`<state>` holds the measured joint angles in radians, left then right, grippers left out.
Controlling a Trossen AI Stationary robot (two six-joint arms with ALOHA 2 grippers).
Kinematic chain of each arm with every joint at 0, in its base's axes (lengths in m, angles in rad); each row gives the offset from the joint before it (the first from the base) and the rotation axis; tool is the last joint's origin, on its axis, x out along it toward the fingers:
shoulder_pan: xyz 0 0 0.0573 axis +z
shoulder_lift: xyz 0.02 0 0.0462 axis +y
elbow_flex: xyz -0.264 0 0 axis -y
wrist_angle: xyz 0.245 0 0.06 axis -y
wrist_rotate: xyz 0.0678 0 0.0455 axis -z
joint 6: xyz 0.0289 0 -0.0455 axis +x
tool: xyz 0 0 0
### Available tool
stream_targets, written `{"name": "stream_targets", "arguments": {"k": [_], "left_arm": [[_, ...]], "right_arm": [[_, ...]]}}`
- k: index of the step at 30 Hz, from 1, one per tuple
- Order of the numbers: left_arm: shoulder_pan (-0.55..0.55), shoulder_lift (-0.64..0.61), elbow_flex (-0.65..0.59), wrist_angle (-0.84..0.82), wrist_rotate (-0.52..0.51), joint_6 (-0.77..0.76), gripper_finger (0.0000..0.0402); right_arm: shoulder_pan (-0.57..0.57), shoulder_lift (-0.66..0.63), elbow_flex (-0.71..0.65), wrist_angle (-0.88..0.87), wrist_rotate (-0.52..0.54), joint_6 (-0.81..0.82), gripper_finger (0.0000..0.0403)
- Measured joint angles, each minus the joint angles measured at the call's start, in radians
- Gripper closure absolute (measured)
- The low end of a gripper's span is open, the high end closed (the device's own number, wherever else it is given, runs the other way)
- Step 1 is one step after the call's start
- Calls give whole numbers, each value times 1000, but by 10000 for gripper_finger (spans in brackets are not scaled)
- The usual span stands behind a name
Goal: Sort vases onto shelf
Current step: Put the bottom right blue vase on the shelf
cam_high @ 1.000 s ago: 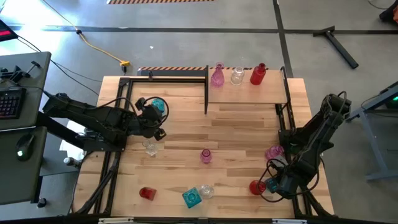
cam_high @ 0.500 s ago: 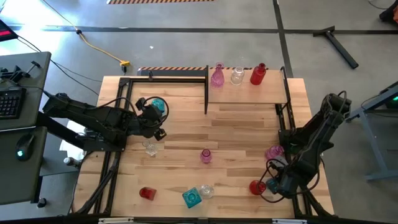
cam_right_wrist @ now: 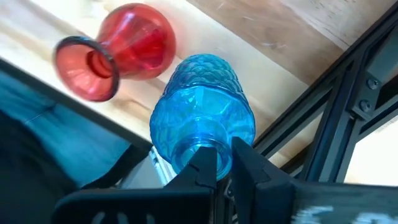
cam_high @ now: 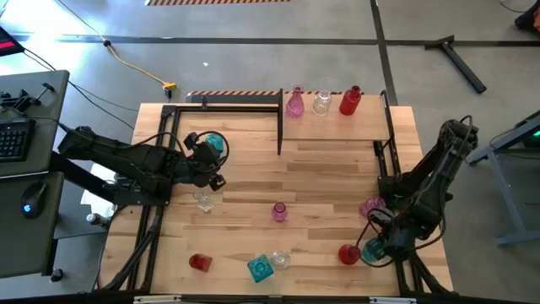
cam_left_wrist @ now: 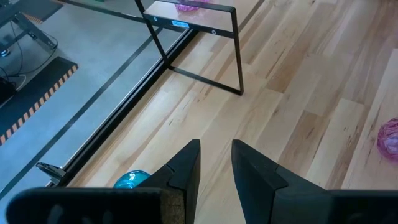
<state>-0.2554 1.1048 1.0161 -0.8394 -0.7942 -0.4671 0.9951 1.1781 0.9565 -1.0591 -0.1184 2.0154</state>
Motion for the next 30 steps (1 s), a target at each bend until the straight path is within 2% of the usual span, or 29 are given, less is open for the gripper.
{"name": "stream_targets", "arguments": {"k": [7, 23, 30], "left_arm": [[0, 0, 0, 0, 0, 0, 319], [0, 0, 0, 0, 0, 0, 319], [0, 0, 0, 0, 0, 0, 319]], "right_arm": [[0, -118, 2, -5, 30, 0, 402], [0, -373, 3, -107, 222, -8, 402], [-3, -428, 3, -121, 406, -74, 402]]}}
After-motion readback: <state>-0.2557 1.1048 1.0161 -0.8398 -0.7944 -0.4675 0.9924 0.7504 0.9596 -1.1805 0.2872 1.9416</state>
